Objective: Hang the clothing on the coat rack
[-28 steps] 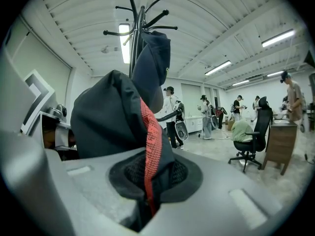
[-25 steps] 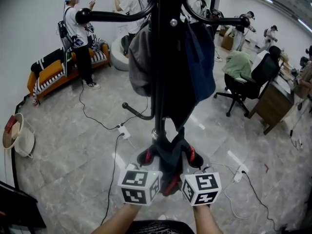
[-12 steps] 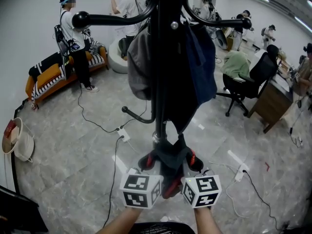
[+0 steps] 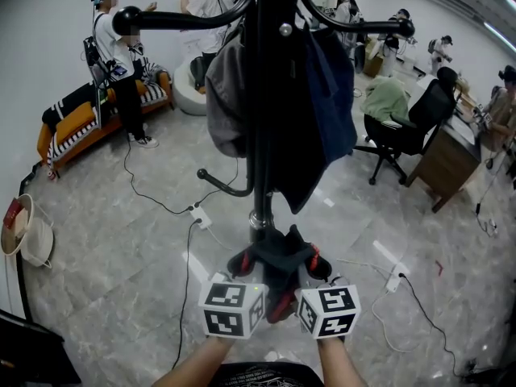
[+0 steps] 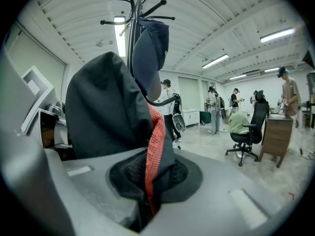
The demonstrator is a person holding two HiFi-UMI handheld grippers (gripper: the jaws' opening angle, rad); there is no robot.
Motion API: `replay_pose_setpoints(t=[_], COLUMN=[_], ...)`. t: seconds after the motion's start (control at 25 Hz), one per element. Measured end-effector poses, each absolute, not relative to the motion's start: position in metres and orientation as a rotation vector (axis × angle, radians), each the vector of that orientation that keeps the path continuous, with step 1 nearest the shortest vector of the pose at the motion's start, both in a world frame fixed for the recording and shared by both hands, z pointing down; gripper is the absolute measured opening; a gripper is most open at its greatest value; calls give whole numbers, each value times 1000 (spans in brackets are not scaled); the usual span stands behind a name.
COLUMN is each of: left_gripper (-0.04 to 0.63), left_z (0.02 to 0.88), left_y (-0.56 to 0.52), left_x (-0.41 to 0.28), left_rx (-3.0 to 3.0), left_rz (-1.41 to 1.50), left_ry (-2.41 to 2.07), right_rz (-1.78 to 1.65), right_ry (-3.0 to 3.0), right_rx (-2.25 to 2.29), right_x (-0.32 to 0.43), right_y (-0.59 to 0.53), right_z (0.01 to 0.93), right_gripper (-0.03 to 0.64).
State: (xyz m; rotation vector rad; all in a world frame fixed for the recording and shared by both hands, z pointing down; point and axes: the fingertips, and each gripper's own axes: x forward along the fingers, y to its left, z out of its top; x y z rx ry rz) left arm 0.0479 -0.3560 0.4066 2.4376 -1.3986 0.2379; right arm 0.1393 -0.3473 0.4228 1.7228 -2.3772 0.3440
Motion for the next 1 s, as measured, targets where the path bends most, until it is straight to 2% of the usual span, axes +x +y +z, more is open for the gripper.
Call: replay_pose_setpoints(t=[1.0], left_gripper=[25], left_z=[425], left_y=[-349], left_x=[57], left_rx=[2462], left_rz=[291], left_ry=[-1324], right_rz=[387], right_ry=[-2341], right_rx=[1684], right_x=[132], right_y=[-338], right_z=[449], right_gripper=[28])
